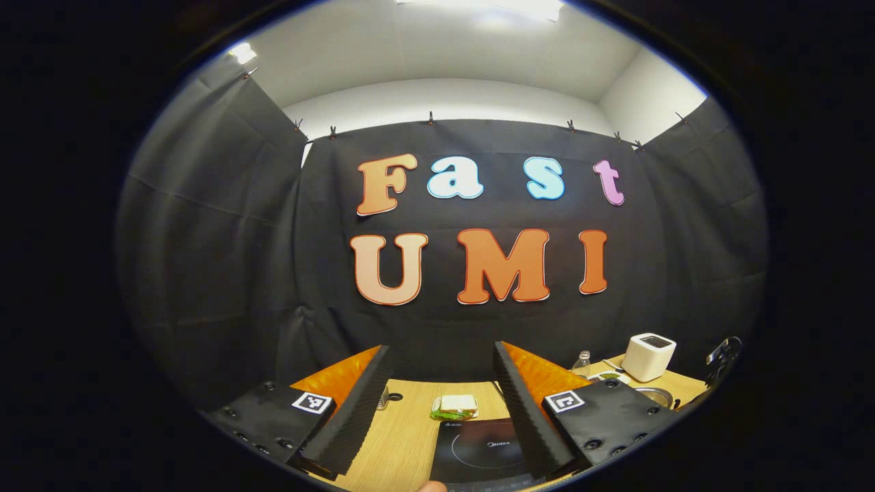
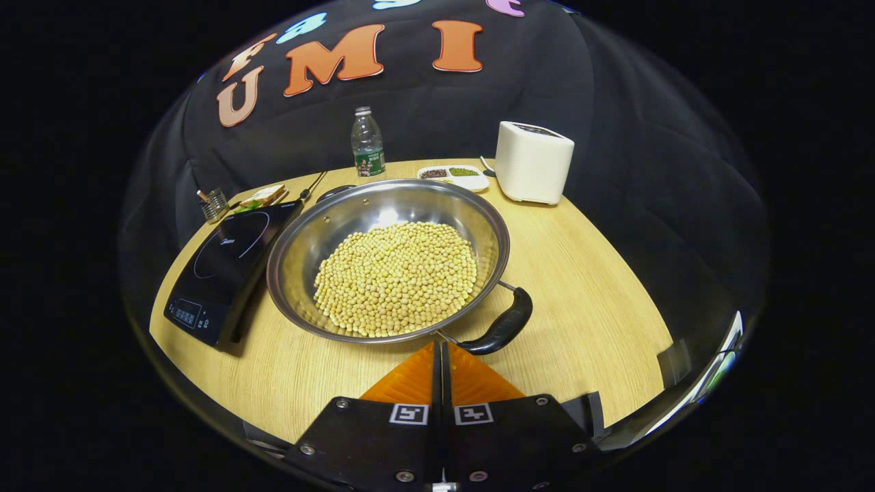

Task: First push the handle of the pot to place it horizontally, then grasp the pot with both hands and set it on the induction cooktop.

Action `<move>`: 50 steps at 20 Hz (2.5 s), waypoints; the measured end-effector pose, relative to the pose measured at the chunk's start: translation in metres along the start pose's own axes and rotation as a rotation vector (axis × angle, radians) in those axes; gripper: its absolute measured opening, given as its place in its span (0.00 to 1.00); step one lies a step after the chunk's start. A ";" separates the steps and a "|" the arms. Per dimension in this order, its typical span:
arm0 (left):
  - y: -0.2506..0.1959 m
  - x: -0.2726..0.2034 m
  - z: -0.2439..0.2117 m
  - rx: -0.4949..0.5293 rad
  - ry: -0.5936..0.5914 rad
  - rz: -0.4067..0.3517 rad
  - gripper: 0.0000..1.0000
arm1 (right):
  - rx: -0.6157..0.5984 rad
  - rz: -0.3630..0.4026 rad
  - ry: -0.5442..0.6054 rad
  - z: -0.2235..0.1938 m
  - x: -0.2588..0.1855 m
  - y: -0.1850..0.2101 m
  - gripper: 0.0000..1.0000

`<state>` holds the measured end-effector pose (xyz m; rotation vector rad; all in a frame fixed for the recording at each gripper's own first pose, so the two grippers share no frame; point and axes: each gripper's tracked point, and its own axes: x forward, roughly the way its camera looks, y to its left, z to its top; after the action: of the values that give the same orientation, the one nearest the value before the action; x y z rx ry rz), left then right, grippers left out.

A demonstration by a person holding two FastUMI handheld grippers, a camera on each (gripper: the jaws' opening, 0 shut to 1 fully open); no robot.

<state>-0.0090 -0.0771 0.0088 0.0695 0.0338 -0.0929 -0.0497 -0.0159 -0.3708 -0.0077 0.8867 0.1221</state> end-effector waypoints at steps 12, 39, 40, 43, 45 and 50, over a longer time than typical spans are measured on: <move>-0.005 0.002 0.001 0.011 -0.005 -0.004 0.98 | 0.049 -0.044 -0.011 0.019 0.020 -0.024 0.00; -0.031 0.056 -0.045 0.004 0.094 -0.033 0.97 | 0.102 -0.113 0.003 0.062 0.078 -0.066 0.00; -0.034 0.058 -0.047 0.006 0.099 -0.039 0.97 | 0.101 -0.118 0.005 0.063 0.082 -0.068 0.00; -0.046 0.066 -0.056 0.016 0.117 -0.057 0.96 | 0.117 -0.117 0.007 0.070 0.091 -0.071 0.00; -0.057 0.071 -0.067 0.019 0.137 -0.073 0.98 | 0.115 -0.124 0.006 0.074 0.095 -0.073 0.00; -0.093 0.088 -0.109 0.019 0.229 -0.133 0.96 | 0.105 -0.135 -0.002 0.086 0.111 -0.079 0.00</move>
<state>0.0665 -0.1695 -0.1099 0.0965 0.2669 -0.2181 0.0948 -0.0780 -0.4059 0.0299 0.8870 -0.0506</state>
